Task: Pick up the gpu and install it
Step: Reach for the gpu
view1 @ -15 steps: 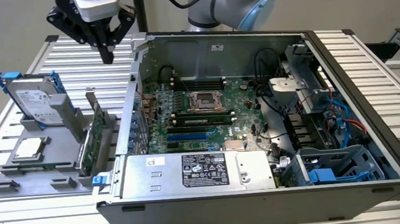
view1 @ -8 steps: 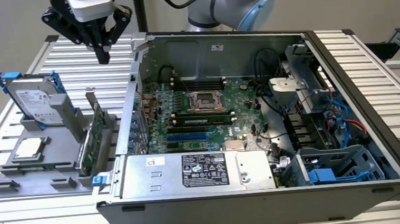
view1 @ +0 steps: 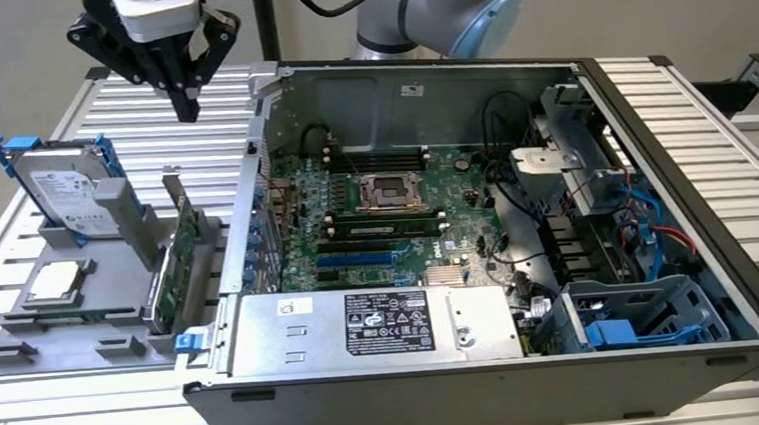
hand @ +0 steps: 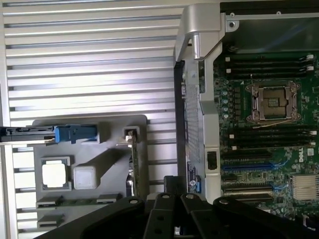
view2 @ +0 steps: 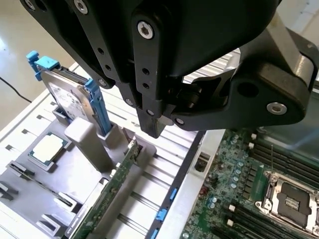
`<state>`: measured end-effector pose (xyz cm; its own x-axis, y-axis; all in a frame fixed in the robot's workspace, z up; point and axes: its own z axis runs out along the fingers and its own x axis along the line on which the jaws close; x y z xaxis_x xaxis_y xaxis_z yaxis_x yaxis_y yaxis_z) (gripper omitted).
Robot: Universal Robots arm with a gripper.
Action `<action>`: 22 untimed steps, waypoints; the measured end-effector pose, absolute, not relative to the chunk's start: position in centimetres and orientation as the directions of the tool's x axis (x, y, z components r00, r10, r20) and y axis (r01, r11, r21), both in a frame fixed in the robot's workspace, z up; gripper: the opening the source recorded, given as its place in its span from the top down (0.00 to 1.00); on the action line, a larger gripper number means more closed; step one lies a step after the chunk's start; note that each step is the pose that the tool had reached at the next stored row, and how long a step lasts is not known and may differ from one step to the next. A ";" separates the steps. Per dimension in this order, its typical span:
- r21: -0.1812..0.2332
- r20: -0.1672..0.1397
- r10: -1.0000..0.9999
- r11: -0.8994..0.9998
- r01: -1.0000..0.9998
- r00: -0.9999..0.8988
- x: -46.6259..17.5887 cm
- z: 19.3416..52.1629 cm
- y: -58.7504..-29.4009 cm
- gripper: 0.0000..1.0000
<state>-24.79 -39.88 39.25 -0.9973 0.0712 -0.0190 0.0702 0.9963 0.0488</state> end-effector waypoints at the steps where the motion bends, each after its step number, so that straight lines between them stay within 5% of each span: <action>1: 0.049 -0.019 0.071 0.996 0.070 -0.997 -24.9 39.3 -39.9 1.00; 22: 0.049 -0.019 0.071 0.996 0.070 -0.997 -28.5 39.2 -39.9 1.00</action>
<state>-28.53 -39.88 39.25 -0.9973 0.0712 -0.0190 0.0702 0.9963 0.0488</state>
